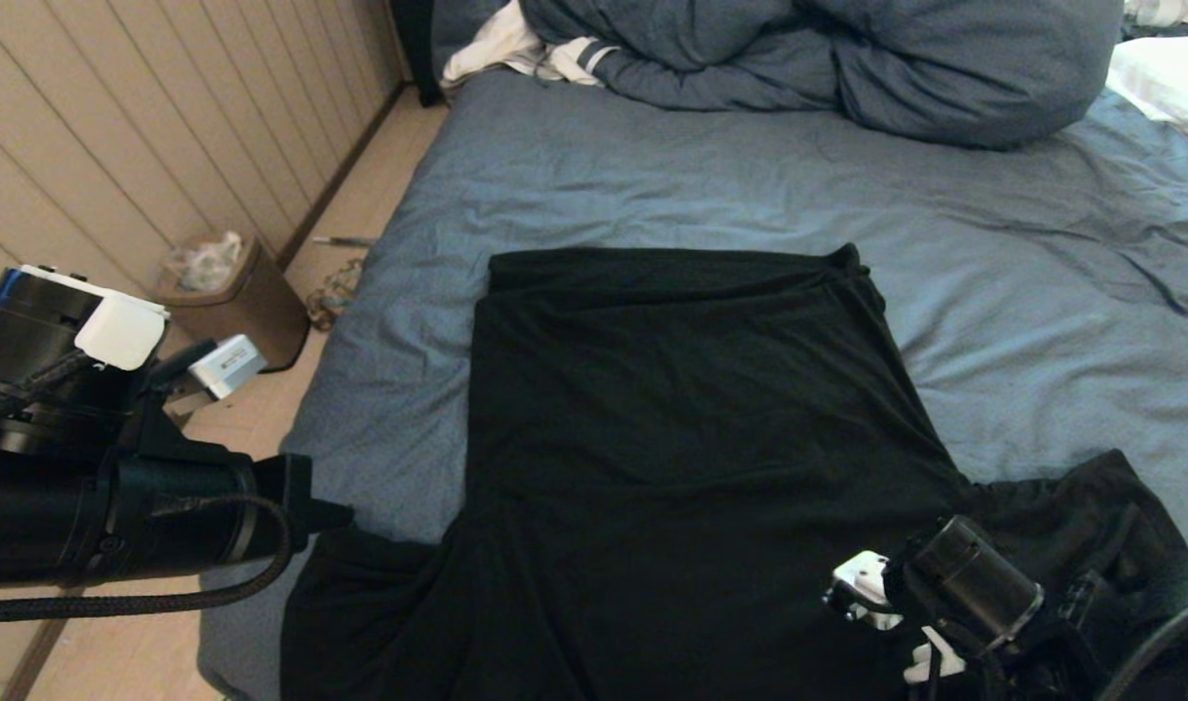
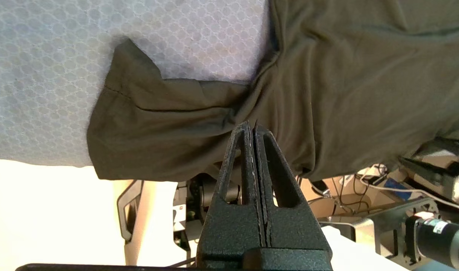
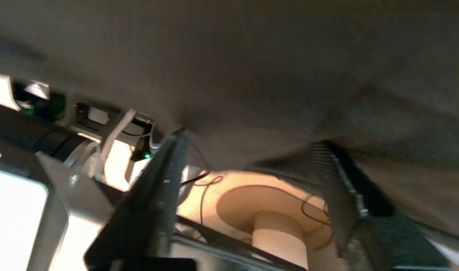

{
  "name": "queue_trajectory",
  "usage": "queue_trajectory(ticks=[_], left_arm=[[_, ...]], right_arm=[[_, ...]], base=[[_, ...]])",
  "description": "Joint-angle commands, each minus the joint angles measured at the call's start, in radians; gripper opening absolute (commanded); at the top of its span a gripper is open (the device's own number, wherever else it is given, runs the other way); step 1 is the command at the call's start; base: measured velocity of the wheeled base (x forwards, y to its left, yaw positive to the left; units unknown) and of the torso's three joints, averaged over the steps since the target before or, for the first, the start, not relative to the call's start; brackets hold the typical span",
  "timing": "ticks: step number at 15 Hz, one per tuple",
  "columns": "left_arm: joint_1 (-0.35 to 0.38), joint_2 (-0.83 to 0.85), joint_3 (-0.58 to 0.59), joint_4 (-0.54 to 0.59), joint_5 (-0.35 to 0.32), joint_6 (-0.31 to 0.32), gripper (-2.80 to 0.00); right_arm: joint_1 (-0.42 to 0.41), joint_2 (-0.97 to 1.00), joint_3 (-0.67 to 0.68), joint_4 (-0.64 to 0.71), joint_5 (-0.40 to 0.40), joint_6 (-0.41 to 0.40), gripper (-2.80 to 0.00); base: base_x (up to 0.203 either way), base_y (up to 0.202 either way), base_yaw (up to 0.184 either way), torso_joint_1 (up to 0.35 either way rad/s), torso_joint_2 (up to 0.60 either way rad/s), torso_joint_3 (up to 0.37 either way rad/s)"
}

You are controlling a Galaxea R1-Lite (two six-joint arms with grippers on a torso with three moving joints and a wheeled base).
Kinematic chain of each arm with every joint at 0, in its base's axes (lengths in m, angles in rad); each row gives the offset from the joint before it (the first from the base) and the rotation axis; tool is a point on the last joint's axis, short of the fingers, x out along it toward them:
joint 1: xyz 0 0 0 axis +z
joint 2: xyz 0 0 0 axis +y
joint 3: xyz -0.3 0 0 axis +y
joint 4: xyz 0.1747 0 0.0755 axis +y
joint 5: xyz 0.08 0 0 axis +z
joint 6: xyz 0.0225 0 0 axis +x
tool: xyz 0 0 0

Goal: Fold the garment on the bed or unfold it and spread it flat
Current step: Unford the black T-shirt

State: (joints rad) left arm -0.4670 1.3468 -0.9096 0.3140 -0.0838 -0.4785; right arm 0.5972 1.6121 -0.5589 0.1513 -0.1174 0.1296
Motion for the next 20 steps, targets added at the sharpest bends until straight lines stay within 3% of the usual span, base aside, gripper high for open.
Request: queue_trajectory(ticks=[1,2,3,4,15,20], left_arm=[[0.000,0.009,0.000,0.000,-0.002,-0.003,-2.80],[0.001,0.011,0.000,-0.001,-0.004,-0.002,-2.80],[0.001,0.012,0.000,-0.001,-0.005,-0.002,-2.80],[-0.001,0.014,0.000,-0.001,-0.005,0.000,-2.80],[0.000,0.014,0.001,-0.001,-0.008,0.000,-2.80],[-0.001,0.014,0.009,-0.001,-0.008,0.006,-2.80]], right_arm=[[0.008,0.076,-0.005,-0.031,-0.012,0.004,0.00],[0.007,0.081,-0.009,-0.032,-0.014,0.005,0.00],[0.002,0.082,-0.014,-0.033,-0.020,0.007,-0.46],[-0.002,0.075,-0.016,-0.033,-0.031,0.007,-2.80],[0.011,-0.067,0.090,-0.013,-0.039,0.003,-2.80],[0.054,-0.220,0.140,0.157,-0.033,0.007,-2.80]], base=[[0.000,0.000,0.000,0.000,0.00,0.000],[0.000,0.000,0.000,0.000,0.00,0.000],[0.000,0.000,0.000,0.000,0.00,0.000],[0.000,0.000,0.000,0.000,0.00,0.000],[0.000,0.000,0.000,0.000,0.00,0.000],[0.000,0.000,0.000,0.000,0.00,0.000]])
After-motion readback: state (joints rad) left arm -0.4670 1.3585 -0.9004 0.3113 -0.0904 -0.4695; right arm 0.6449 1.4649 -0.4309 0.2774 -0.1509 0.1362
